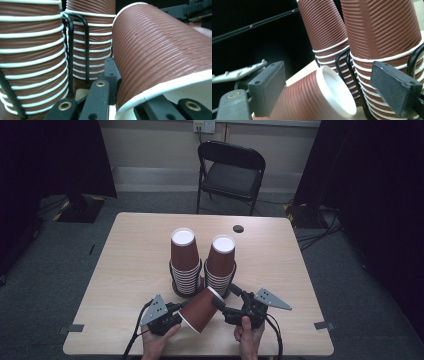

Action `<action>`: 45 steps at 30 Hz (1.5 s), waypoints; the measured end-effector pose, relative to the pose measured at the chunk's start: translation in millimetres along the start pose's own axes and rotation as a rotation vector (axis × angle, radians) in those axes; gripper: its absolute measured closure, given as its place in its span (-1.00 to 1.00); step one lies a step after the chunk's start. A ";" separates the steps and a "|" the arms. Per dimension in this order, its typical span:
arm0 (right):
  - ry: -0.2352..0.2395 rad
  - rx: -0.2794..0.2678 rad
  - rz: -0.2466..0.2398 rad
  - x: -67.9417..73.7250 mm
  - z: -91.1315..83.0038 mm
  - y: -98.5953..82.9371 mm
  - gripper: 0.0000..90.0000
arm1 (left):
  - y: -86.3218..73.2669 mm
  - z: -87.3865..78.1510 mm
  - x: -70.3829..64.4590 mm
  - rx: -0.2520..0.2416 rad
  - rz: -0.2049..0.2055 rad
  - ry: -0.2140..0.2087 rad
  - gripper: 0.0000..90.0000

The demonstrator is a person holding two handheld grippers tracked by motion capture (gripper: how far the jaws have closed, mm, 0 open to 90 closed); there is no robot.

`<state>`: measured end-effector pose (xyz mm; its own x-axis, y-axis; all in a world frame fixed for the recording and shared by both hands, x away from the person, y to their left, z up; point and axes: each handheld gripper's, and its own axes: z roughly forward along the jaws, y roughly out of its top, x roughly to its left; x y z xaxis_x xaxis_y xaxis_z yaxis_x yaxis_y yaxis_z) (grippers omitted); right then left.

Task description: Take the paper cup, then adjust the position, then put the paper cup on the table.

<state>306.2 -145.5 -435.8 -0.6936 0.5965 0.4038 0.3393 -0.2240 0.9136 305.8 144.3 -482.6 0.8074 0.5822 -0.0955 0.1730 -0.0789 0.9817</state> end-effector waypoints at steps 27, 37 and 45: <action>-0.086 0.145 -0.424 -0.4 -9.1 -23.4 -0.71 | 32.1 -12.9 15.5 0.214 0.027 -0.021 0.91; -0.084 0.248 -0.610 3.0 -0.5 -31.6 -0.71 | 38.4 -11.0 21.6 0.279 -0.029 -0.054 0.91; -0.058 0.312 -0.686 11.4 2.5 -34.0 -0.72 | 46.0 -5.2 23.2 0.341 -0.042 -0.086 0.91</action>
<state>288.4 -129.1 -462.4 -0.7822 0.5652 -0.2622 0.0136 0.4361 0.8998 329.6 158.4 -438.9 0.8378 0.5214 -0.1621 0.3733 -0.3303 0.8669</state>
